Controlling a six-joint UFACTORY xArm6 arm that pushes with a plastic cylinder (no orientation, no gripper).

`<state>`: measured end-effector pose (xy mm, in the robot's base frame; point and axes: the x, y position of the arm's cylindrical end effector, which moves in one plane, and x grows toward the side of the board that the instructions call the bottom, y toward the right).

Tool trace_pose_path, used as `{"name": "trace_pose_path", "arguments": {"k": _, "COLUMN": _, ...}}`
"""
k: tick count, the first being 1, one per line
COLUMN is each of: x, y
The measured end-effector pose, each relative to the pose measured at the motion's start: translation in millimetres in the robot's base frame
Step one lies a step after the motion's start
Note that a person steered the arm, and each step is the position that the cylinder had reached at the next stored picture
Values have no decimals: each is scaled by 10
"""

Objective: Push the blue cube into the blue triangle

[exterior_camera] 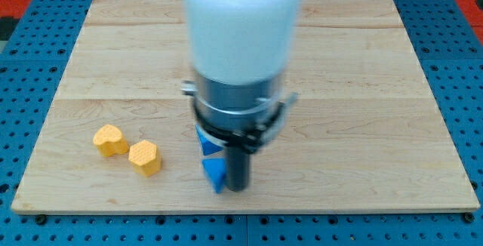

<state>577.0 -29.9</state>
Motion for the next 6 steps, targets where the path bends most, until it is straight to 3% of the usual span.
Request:
{"name": "trace_pose_path", "arguments": {"k": 1, "x": -348, "y": -657}}
{"name": "trace_pose_path", "arguments": {"k": 3, "x": -148, "y": 434}}
{"name": "trace_pose_path", "arguments": {"k": 4, "x": -445, "y": 680}}
{"name": "trace_pose_path", "arguments": {"k": 5, "x": -762, "y": 414}}
{"name": "trace_pose_path", "arguments": {"k": 6, "x": -550, "y": -341}}
